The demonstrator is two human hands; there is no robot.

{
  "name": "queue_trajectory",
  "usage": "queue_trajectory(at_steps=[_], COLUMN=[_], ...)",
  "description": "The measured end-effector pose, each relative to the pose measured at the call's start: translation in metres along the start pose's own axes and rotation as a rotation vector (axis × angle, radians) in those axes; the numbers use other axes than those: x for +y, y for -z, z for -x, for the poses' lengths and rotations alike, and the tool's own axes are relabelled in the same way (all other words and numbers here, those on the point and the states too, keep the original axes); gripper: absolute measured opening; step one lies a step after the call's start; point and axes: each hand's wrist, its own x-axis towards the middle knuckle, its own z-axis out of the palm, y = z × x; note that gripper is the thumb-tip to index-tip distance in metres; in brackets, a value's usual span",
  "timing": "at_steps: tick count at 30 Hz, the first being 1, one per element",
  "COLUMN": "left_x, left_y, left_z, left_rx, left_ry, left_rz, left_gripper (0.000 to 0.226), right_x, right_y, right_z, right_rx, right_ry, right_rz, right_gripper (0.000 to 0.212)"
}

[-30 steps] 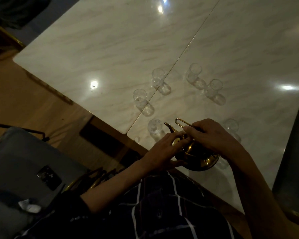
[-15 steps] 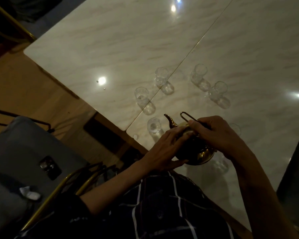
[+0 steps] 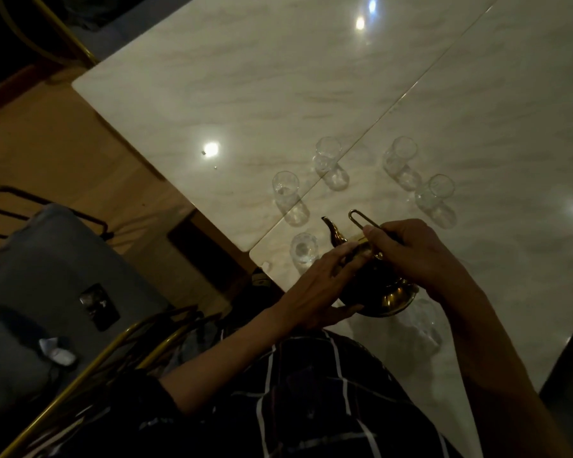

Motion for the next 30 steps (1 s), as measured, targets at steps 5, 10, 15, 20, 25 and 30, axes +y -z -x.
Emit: queue_trajectory(at_steps=[5,10,15,20,25,30], left_x=[-0.02,-0.046,-0.068,-0.084,-0.092,-0.094], left_y=[0.022,0.044,0.063,0.071,0.073,0.072], left_z=[-0.016,-0.031,-0.037,-0.04,-0.043,-0.046], left_rx=[0.012,0.005,-0.004,-0.038,-0.071,-0.101], left_ry=[0.019,0.051,0.095,0.125,0.123,0.11], left_rz=[0.051,0.069,0.112,0.139,0.146,0.148], left_gripper=[0.091,0.094,0.093,0.092,0.093,0.093], right_x=[-0.022,-0.048,-0.067,-0.073,-0.076,-0.074], right_y=[-0.004,-0.006,-0.013,-0.019,-0.021,-0.019], right_z=[-0.025,-0.057,-0.09,-0.107,-0.117,-0.115], right_rx=[0.02,0.012,-0.002,-0.006,-0.009,-0.019], right_ry=[-0.024,-0.034,-0.028,-0.062,-0.087,-0.101], right_rz=[-0.013,0.017,0.071,0.084,0.099,0.095], right_gripper=[0.043,0.042,0.044,0.044,0.046,0.046])
